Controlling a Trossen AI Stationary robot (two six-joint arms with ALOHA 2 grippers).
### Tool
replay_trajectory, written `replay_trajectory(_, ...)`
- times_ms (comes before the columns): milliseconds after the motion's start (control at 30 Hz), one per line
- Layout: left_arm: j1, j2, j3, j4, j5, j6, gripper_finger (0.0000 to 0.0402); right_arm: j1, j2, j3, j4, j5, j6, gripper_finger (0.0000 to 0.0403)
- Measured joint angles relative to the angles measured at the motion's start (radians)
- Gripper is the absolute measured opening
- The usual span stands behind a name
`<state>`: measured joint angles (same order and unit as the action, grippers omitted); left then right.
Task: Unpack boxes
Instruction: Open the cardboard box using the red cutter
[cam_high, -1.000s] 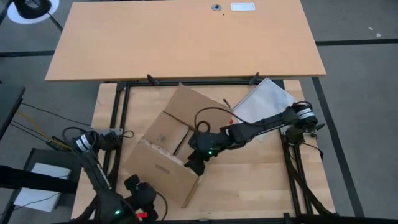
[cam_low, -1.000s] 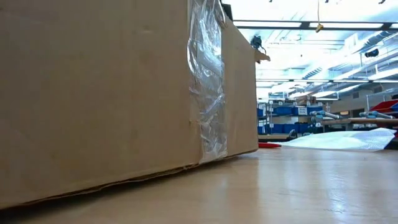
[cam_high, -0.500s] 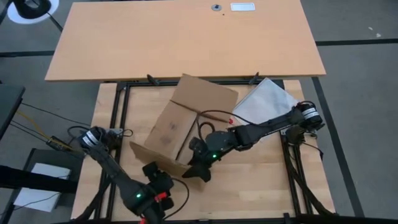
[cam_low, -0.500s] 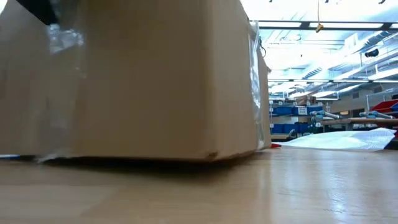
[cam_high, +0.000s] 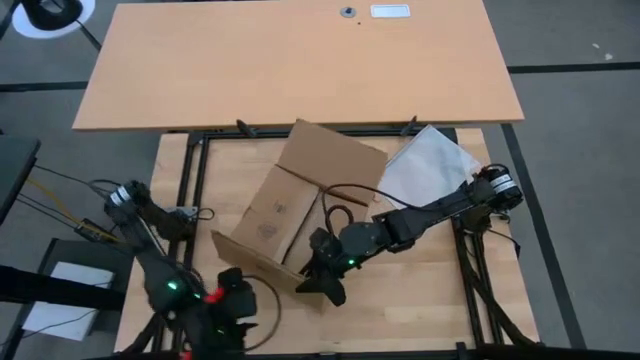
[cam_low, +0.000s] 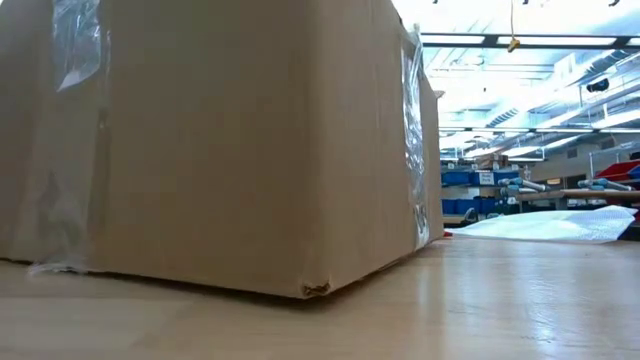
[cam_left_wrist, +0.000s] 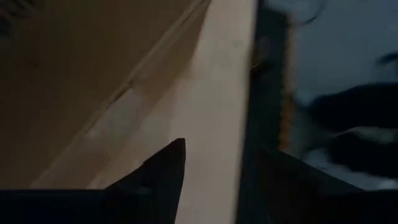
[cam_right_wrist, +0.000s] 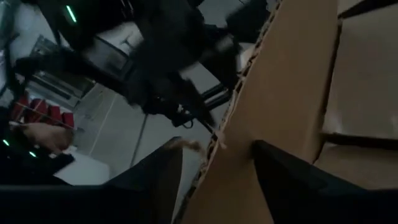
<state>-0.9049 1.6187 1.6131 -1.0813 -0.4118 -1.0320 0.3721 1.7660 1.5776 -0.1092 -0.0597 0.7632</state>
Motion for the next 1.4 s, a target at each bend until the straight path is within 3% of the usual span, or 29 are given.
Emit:
replay_trajectory(167, -0.041, -0.132, 0.000, 0.016, -0.128, -0.070, 0.0184, 0.028, 0.000, 0.000, 0.004, 0.075, -0.085, 0.0193)
replay_trajectory(367, -0.065, -0.250, 0.001, 0.018, -0.462, -0.080, 0.0181, 0.081, 0.000, 0.000, 0.012, 0.171, -0.272, 0.0192)
replay_trajectory(500, -0.042, -0.273, 0.001, 0.025, -0.564, -0.075, 0.0181, 0.108, 0.000, 0.000, 0.012, 0.223, -0.386, 0.0191)
replay_trajectory(733, 0.077, -0.243, 0.001, 0.035, -0.529, -0.077, 0.0181, 0.127, 0.023, 0.000, 0.005, 0.224, -0.459, 0.0189)
replay_trajectory(933, 0.137, -0.196, 0.001, 0.045, -0.335, -0.080, 0.0181, 0.132, 0.031, 0.000, -0.005, 0.243, -0.470, 0.0184)
replay_trajectory(1067, 0.122, -0.166, 0.004, 0.056, -0.239, -0.078, 0.0181, 0.134, 0.031, -0.001, -0.005, 0.245, -0.474, 0.0183)
replay_trajectory(1400, -0.003, -0.102, 0.000, 0.084, -0.227, -0.104, 0.0181, 0.141, 0.020, 0.008, -0.042, 0.248, -0.454, 0.0182)
